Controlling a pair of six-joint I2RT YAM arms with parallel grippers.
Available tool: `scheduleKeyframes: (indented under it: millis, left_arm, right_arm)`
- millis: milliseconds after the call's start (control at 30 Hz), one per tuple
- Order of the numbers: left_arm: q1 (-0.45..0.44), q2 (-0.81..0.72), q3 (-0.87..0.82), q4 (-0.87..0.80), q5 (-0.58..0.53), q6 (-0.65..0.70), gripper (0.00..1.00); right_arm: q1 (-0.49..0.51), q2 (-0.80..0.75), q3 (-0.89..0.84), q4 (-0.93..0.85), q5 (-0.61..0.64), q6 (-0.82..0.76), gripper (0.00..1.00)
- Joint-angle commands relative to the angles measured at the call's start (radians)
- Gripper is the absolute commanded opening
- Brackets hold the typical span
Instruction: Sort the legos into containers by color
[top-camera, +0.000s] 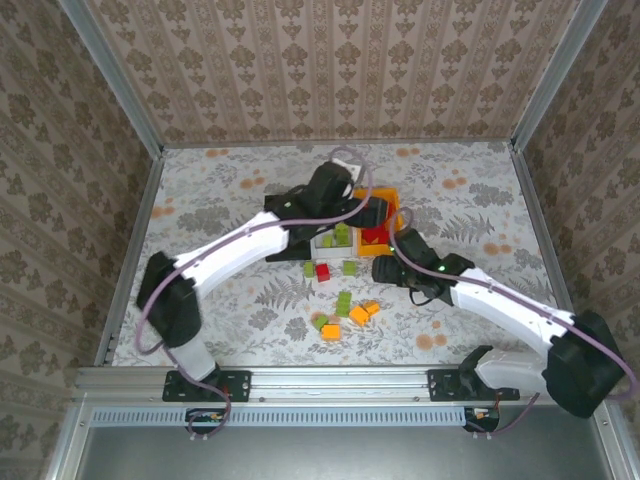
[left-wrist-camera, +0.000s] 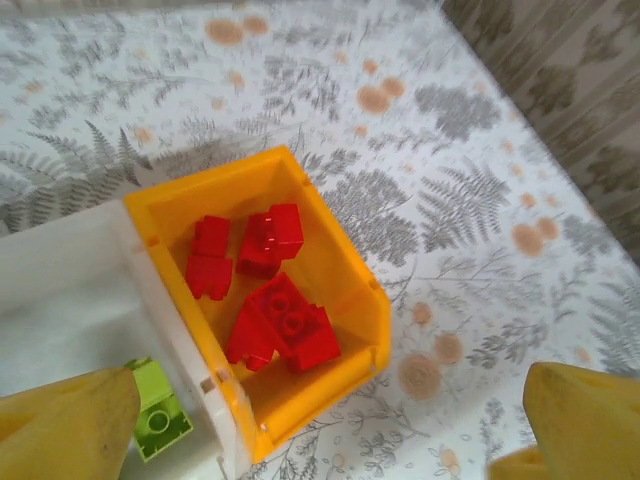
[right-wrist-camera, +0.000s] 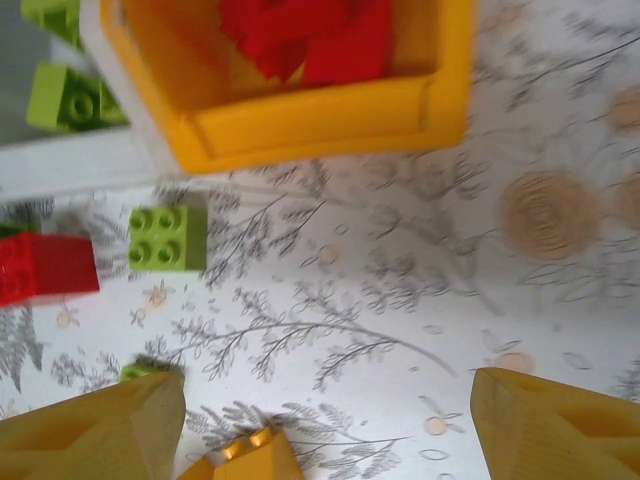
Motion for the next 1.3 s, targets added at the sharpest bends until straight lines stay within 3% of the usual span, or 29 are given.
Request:
scheduleKeyframes:
  millis: [0,300,533,833,1033,1267]
  left_arm:
    - [-0.009,-0.153,-0.187,0.048,-0.078,-0.057,1.00]
    - [0.009,-0.631,-0.683,-0.077,-0.252,-0.195,1.00]
    - [0.012,-0.830,-0.893,-0.160,-0.284,-0.320,1.00]
    - [0.017,-0.898,-0.943,-0.193,-0.295,-0.353,1.00]
    - [0.020,-0.899,-0.944,-0.195,-0.296,-0.356,1.00]
    - [0.023,-0.895,-0.944,-0.176,-0.289,-0.343,1.00]
  right_arm:
    - [0.053,0.082,0.063,0.063,0.011,-0.014,0.77]
    - [0.112,0.325,0.167,0.124,0.039,0.016,0.78]
    - [0.117,0.457,0.240,0.121,0.093,0.041,0.77]
    - [0.117,0.587,0.322,0.104,0.107,0.038,0.68]
    - [0.116,0.610,0.320,0.096,0.111,0.044,0.49]
    - [0.114,0.500,0.264,0.133,0.079,-0.002,0.29]
